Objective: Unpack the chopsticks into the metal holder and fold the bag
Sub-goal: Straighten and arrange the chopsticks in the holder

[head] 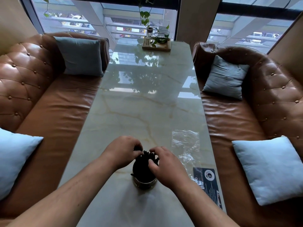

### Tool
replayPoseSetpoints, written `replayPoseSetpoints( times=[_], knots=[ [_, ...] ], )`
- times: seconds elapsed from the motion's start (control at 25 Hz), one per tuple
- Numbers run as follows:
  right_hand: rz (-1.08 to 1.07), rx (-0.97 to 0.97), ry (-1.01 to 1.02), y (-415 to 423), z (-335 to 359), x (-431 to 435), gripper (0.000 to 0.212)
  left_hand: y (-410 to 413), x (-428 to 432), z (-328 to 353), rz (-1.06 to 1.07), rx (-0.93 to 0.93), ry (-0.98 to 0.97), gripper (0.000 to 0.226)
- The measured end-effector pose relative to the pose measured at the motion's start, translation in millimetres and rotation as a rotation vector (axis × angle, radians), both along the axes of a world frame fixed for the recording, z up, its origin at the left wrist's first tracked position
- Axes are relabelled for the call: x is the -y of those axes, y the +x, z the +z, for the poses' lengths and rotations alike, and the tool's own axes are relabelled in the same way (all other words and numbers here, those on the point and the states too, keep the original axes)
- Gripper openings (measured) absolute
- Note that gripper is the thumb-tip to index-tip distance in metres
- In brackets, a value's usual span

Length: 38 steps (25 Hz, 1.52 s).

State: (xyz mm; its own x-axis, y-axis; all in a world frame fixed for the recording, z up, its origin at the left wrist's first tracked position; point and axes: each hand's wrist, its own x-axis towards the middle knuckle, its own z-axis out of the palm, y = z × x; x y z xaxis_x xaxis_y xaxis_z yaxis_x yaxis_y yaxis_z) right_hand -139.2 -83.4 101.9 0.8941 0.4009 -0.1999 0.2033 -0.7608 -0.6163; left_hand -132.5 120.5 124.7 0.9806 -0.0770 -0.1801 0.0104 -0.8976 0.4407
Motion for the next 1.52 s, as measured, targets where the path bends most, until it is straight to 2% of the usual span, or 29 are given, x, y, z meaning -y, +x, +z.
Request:
replayPoseSetpoints(
  times=[0.16,0.28,0.4,0.52,0.56,0.6,0.68,0.72,0.76,0.8,0.88,0.92,0.96,1.04,1.12,1.16,1.2,1.28,1.36,1.52],
  knots=[
    [-0.068,0.052,0.036,3.6,4.4,4.6,0.040,5.4,-22.7,34.9,0.057,0.020,-0.056,0.010],
    [-0.122,0.050,0.080,5.3,8.2,8.3,0.031,5.0,-49.3,61.0,0.170,0.080,-0.229,0.007],
    [-0.181,0.105,0.123,4.6,12.0,12.7,0.018,-0.3,-72.2,75.9,0.346,0.143,-0.540,0.009],
    [-0.208,0.131,0.158,0.9,16.0,14.2,0.014,-5.9,-80.3,77.8,0.618,0.195,-1.008,0.010],
    [-0.200,0.034,0.210,-1.5,19.4,10.6,0.018,-8.5,-77.0,76.0,0.700,0.182,-1.168,0.010],
    [-0.198,-0.146,0.304,-3.3,24.7,5.2,0.023,-11.0,-71.4,72.7,0.760,0.146,-1.302,0.008],
    [-0.245,-0.604,0.678,-1.0,37.1,-7.9,0.043,-17.8,-53.6,62.7,0.811,0.022,-1.495,0.007],
    [-0.313,-0.772,0.897,2.9,44.3,-11.9,0.052,-21.8,-43.2,56.1,0.810,-0.052,-1.554,0.010],
    [-0.389,-0.842,1.072,8.2,50.8,-12.8,0.055,-26.2,-32.7,49.2,0.803,-0.124,-1.585,0.011],
    [-0.446,-0.829,1.176,14.5,57.1,-11.8,0.050,-30.7,-22.1,42.8,0.790,-0.192,-1.601,0.010],
    [-0.487,-0.634,1.125,26.3,69.1,-6.3,0.020,-38.6,-6.3,29.5,0.744,-0.299,-1.566,0.007],
    [-0.475,-0.507,1.022,30.5,71.3,-1.7,0.019,-41.2,-1.0,22.1,0.710,-0.336,-1.491,0.006],
    [-0.454,-0.389,0.903,33.8,71.2,2.8,0.026,-42.3,1.6,13.8,0.667,-0.351,-1.370,0.006],
    [-0.371,-0.224,0.676,36.5,69.0,10.2,0.027,-39.6,-0.7,-2.2,0.563,-0.291,-0.974,0.013],
    [-0.270,-0.152,0.488,30.7,61.6,11.3,0.029,-31.3,-5.5,-12.9,0.427,-0.176,-0.475,0.029],
    [-0.228,-0.134,0.405,25.6,54.5,8.8,0.031,-25.9,-6.0,-15.0,0.343,-0.143,-0.292,0.038],
    [-0.185,-0.119,0.317,20.2,47.7,4.6,0.032,-20.0,-4.6,-16.8,0.262,-0.135,-0.188,0.046],
    [-0.104,-0.084,0.124,10.3,33.3,-3.0,0.034,-8.0,3.3,-20.2,0.120,-0.177,-0.116,0.057],
    [-0.107,-0.033,0.007,5.2,20.3,-4.2,0.035,0.6,12.9,-22.9,0.012,-0.225,-0.046,0.055],
    [-0.162,0.013,0.038,5.1,2.7,2.7,0.041,6.7,20.4,-24.1,-0.093,-0.193,0.097,0.033]
  ],
)
